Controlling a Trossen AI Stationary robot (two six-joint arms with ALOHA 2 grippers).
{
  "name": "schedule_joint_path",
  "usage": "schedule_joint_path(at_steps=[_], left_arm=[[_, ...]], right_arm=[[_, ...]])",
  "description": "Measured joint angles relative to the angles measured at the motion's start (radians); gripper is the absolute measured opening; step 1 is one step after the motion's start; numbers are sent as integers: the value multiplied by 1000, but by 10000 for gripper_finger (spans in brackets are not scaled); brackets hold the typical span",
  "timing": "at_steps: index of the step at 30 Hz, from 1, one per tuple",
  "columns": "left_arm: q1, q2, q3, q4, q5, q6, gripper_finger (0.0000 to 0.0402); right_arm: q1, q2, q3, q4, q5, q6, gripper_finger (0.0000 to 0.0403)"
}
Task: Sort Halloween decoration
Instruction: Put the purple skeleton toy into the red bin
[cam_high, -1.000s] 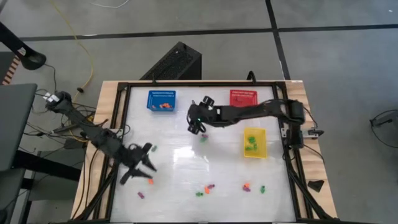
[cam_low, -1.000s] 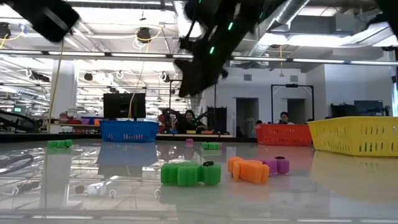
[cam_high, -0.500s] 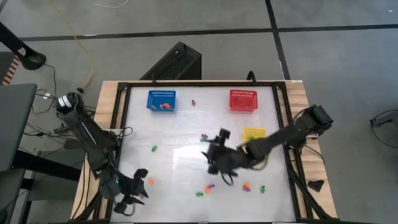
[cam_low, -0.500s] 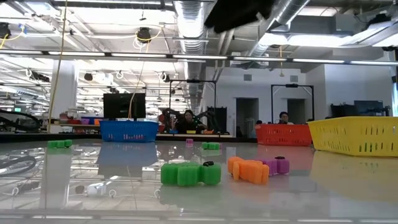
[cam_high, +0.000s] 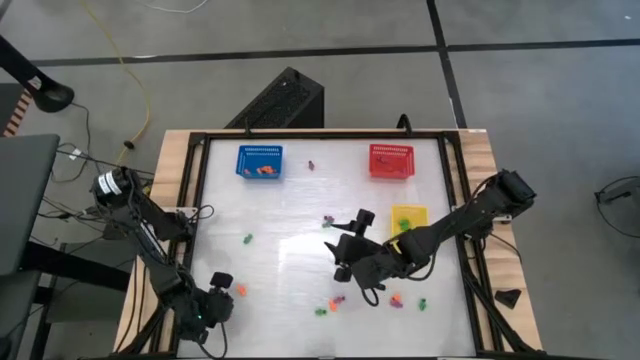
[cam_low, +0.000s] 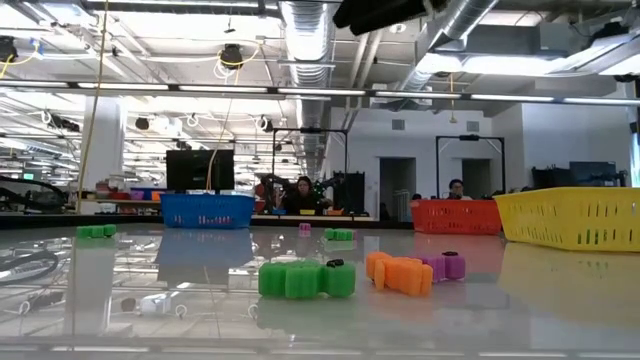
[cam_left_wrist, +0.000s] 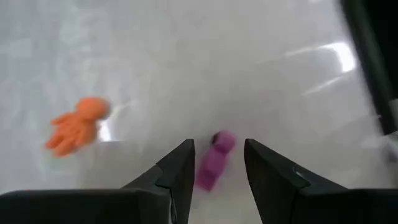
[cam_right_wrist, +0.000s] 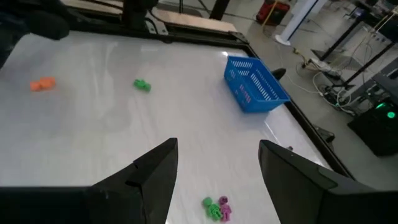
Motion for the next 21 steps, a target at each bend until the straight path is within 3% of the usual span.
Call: schedule_joint_path(at_steps=[7, 21], left_arm=[[-25, 2, 0, -38, 0, 13, 128], [13, 2, 0, -62, 30, 35, 128]], right_arm=[[-57, 2, 0, -68, -80, 82, 255], [-68, 3, 0, -155, -80, 120, 255]])
